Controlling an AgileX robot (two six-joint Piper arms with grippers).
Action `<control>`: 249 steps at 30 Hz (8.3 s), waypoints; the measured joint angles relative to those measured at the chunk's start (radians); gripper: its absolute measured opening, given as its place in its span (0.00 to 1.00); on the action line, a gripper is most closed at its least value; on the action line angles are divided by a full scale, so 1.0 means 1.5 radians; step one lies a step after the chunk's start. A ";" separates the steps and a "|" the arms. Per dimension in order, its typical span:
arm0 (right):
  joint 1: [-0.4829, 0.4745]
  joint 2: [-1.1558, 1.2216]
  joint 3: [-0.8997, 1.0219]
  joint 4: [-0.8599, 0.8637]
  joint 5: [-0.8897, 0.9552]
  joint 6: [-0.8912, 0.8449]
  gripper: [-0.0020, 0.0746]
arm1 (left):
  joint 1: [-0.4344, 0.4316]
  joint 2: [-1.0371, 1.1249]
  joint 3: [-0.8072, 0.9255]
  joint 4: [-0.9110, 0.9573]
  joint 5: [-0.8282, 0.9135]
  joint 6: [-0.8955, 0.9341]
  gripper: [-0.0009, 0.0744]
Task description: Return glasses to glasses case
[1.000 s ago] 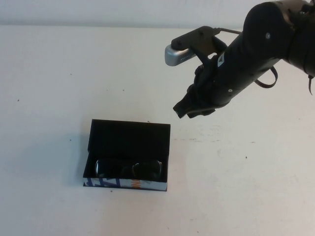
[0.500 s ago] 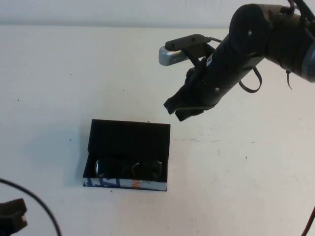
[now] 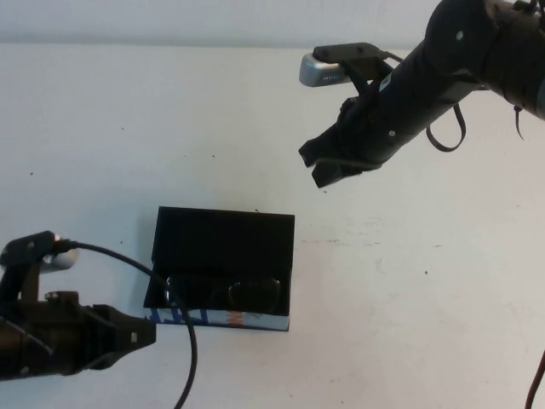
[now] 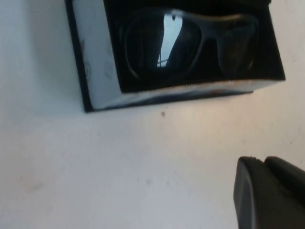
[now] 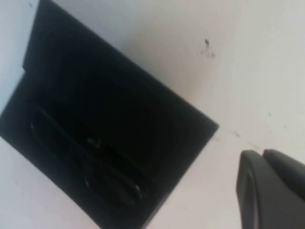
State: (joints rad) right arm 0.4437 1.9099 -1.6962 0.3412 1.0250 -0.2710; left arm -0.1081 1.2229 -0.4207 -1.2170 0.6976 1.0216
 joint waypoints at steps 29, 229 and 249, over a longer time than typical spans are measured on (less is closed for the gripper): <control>-0.013 0.319 -0.345 0.133 0.078 -0.020 0.01 | -0.001 0.362 -0.041 -0.348 0.068 0.418 0.01; -0.317 -1.279 1.149 0.026 -0.437 0.006 0.01 | -0.001 -0.823 0.298 -0.294 -0.573 0.387 0.01; -0.317 -1.279 1.149 0.026 -0.437 0.006 0.01 | -0.001 -0.823 0.298 0.194 -0.549 -0.030 0.01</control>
State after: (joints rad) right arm -0.0315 -0.0084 0.0271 0.3796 0.3702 -0.2615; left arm -0.1096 -0.0117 0.0260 -0.9266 -0.1261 0.9772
